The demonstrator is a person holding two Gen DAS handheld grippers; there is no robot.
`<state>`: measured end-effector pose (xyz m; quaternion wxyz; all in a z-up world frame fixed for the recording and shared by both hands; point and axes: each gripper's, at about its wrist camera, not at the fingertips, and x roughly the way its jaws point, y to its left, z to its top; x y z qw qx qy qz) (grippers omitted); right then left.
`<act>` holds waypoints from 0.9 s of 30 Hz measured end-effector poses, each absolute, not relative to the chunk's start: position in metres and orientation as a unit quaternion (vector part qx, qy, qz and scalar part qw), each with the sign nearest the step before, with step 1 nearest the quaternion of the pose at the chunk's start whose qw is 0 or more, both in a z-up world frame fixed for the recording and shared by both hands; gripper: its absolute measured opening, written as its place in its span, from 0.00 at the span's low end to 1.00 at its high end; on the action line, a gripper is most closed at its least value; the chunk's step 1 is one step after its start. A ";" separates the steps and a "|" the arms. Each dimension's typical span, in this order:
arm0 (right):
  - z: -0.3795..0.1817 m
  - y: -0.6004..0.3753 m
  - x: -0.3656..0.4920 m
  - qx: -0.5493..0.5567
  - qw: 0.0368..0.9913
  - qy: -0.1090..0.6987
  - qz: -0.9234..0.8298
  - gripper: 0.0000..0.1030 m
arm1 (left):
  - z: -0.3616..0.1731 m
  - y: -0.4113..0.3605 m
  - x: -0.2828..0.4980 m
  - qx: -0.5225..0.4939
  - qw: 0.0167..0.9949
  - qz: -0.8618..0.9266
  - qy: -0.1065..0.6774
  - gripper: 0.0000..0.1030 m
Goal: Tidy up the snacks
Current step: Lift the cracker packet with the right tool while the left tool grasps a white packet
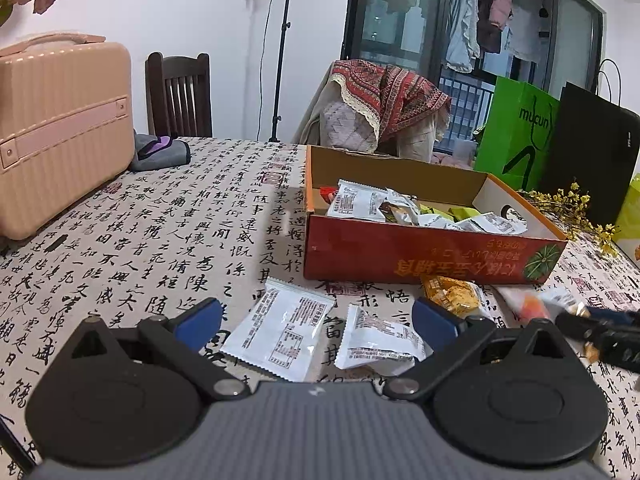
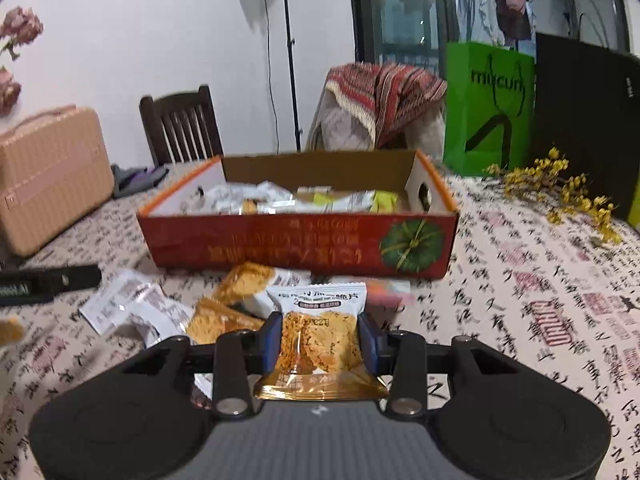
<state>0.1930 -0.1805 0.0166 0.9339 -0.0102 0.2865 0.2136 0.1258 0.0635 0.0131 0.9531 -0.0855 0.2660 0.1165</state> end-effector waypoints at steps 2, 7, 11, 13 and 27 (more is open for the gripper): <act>0.021 -0.183 0.191 -0.008 0.937 0.278 0.211 0.38 | 0.013 0.065 0.124 -0.088 0.953 0.117 0.266 1.00; 0.031 -0.189 0.188 -0.001 0.944 0.260 0.201 0.38 | 0.012 0.069 0.121 -0.090 0.951 0.120 0.269 1.00; 0.034 -0.194 0.191 0.004 0.949 0.252 0.192 0.38 | 0.012 0.070 0.120 -0.089 0.951 0.122 0.271 1.00; 0.034 -0.198 0.194 0.011 0.950 0.250 0.189 0.38 | 0.011 0.069 0.120 -0.086 0.950 0.124 0.272 1.00; 0.024 -0.209 0.210 0.027 0.950 0.256 0.174 0.38 | 0.006 0.067 0.131 -0.070 0.947 0.129 0.286 1.00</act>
